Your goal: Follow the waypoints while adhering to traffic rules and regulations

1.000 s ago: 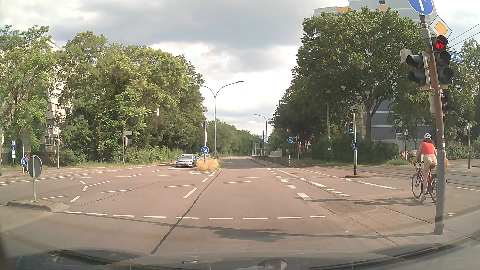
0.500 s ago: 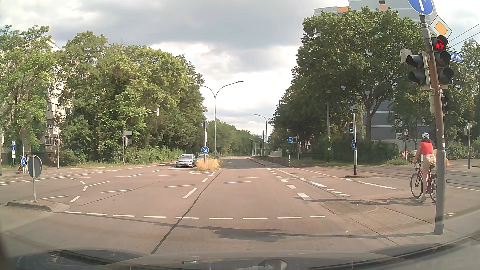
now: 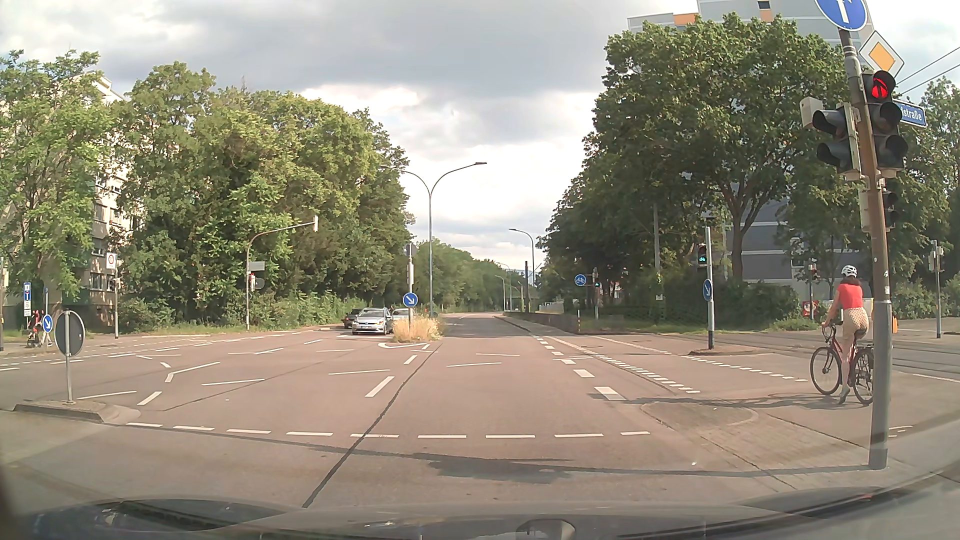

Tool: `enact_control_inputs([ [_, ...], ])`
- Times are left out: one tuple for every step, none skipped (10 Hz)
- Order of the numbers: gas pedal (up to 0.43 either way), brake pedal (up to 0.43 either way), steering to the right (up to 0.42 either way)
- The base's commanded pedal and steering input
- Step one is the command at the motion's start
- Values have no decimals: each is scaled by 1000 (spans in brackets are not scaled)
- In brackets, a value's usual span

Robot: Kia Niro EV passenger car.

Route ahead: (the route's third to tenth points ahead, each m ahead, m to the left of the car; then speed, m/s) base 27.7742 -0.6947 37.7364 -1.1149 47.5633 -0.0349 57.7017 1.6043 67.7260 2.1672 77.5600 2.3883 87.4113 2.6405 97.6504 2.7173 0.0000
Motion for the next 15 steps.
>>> enact_control_inputs([
  [0, 220, -8],
  [0, 220, -8],
  [0, 220, -8],
  [0, 220, -8],
  [0, 220, -8],
  [0, 220, -8],
  [0, 220, -8],
  [0, 220, -8],
  [0, 220, -8],
  [0, 220, -8],
  [0, 220, -8],
  [0, 220, -8],
  [0, 220, -8],
  [0, 220, -8],
  [0, 220, -8],
])
